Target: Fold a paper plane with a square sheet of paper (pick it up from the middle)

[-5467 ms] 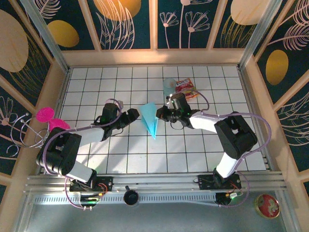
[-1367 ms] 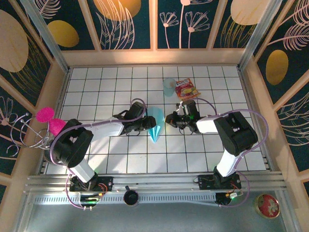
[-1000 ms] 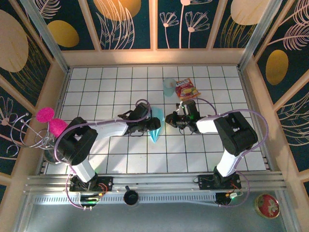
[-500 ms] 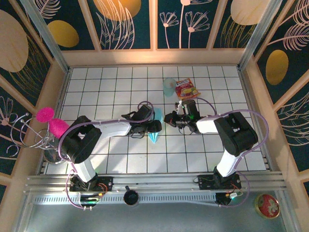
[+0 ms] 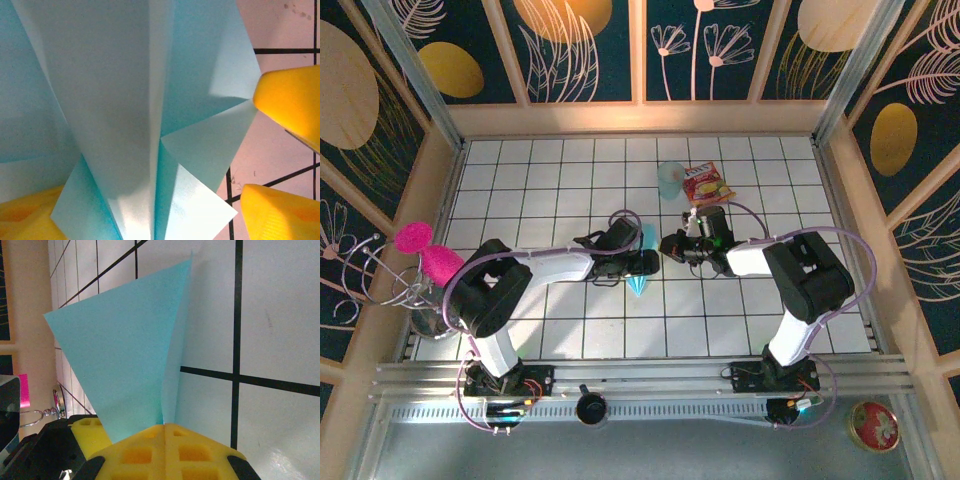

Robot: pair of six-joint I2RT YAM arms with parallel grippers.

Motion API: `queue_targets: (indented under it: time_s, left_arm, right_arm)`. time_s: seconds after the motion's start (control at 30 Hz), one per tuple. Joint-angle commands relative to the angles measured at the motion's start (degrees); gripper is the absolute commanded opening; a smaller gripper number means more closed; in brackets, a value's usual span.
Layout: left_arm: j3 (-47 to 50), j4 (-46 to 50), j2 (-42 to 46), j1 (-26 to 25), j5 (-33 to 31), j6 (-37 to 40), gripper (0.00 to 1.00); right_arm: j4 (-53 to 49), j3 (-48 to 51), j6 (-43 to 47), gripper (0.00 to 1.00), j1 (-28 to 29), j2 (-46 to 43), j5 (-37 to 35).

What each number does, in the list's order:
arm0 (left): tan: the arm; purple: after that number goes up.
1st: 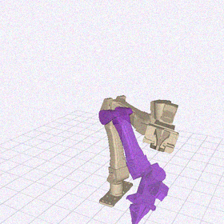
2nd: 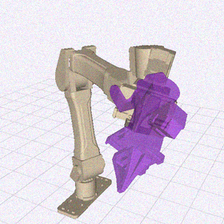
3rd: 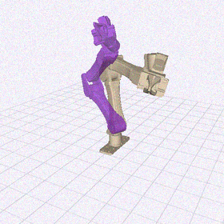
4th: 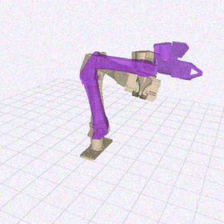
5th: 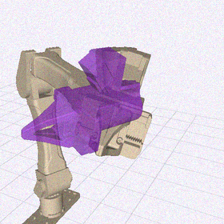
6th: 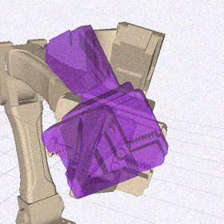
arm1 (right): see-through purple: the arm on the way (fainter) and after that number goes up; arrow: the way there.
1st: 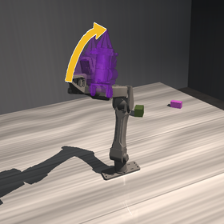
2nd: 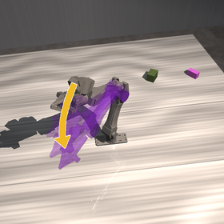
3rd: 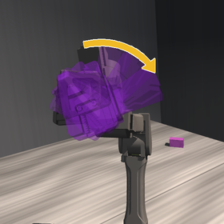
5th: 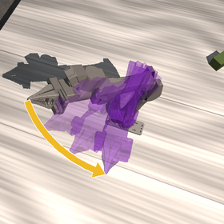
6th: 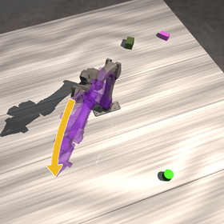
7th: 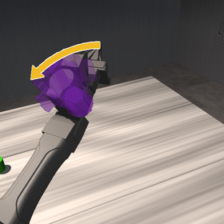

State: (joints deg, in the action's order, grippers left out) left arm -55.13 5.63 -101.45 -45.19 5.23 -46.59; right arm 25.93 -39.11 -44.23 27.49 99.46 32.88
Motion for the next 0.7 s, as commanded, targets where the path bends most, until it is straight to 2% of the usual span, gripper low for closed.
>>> queue_targets:
  time_s: [0.0,0.17,0.43,0.67]
  left_arm:
    - [-2.58,3.18,-0.87,-0.34,-2.47,0.49,0.75]
    - [-2.63,3.60,0.23,-0.32,-5.07,0.05,0.63]
    - [-3.30,4.34,-0.58,-0.34,-5.76,-0.65,0.45]
    - [-4.11,4.64,-1.78,-0.30,-4.54,-0.52,0.36]
  right_arm:
    - [0.62,-0.79,-0.29,0.00,0.56,-1.29,-0.17]
    - [-0.06,-0.88,0.09,0.00,0.54,-1.29,-0.63]
    - [-0.18,-1.14,0.11,0.00,0.48,-1.36,-0.64]
    - [-0.22,-1.21,0.07,0.00,0.54,-1.32,-0.54]
